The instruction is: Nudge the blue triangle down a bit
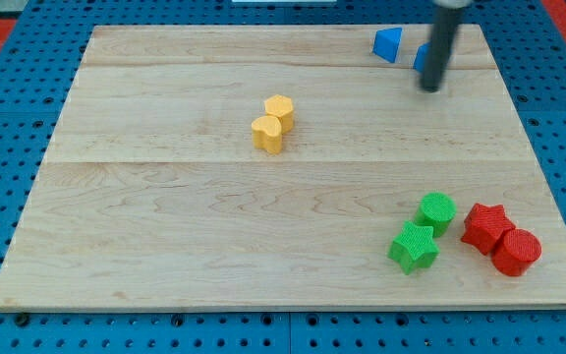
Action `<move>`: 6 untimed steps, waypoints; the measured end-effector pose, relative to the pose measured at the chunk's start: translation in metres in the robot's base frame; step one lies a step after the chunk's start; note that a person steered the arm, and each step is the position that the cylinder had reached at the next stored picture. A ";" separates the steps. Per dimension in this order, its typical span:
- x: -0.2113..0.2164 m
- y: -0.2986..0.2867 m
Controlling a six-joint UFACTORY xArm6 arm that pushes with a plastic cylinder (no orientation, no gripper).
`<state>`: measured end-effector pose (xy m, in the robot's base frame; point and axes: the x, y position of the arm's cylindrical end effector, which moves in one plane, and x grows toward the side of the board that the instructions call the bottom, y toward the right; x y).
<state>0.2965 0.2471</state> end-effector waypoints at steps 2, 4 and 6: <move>-0.104 0.022; -0.047 -0.131; -0.002 -0.168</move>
